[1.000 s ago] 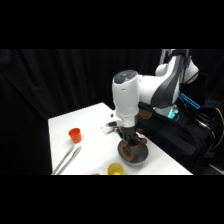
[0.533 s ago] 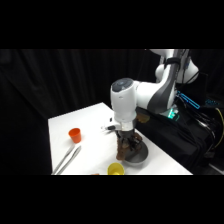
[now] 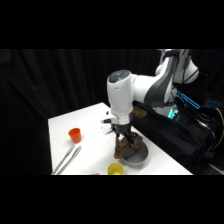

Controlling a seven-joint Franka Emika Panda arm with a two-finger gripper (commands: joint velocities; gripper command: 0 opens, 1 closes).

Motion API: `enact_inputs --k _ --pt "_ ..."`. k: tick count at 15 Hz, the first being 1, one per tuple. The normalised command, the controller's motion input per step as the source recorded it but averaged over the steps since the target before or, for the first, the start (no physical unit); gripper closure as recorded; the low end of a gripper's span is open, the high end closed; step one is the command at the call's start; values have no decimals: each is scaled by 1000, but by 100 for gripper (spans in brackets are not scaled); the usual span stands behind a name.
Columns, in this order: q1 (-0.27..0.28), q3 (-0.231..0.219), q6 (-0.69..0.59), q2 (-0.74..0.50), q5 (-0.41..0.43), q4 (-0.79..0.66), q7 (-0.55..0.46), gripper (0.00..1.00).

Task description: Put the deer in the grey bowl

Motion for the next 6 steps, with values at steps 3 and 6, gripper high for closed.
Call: enact_inputs --k 3,6 --pt "-42 -13 -318 -478 -99 -52 21 0" --pt "-62 5 -292 -322 -4 58 -6 0"
